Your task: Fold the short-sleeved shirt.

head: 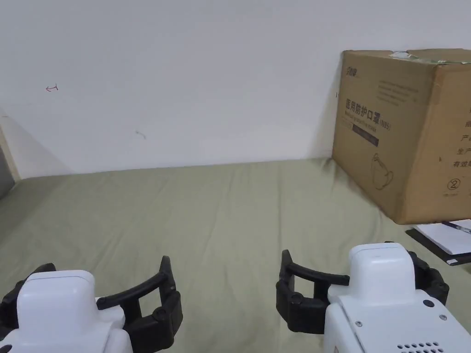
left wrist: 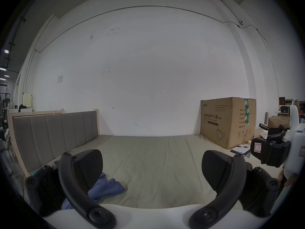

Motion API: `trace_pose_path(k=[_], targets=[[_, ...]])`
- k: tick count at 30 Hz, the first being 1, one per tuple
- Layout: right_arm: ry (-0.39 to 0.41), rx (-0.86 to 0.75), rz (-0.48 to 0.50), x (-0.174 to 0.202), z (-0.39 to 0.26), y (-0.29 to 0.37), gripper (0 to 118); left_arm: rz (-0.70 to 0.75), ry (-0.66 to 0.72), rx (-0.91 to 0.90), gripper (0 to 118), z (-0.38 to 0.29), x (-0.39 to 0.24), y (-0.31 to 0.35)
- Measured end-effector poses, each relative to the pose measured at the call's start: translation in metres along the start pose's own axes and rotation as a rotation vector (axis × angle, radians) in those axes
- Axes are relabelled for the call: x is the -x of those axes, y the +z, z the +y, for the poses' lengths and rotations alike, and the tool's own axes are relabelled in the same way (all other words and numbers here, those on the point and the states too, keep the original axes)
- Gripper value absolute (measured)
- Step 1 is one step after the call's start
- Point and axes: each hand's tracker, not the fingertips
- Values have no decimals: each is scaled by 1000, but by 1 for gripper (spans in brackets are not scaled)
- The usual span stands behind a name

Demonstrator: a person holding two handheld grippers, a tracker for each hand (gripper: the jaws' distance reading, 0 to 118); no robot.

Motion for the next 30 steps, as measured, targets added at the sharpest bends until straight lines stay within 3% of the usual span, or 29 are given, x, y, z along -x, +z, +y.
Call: trace_pose_path(k=[30], targets=[[8, 41, -12, -2, -4, -7, 118, -8, 3, 33, 117, -2, 0, -5]])
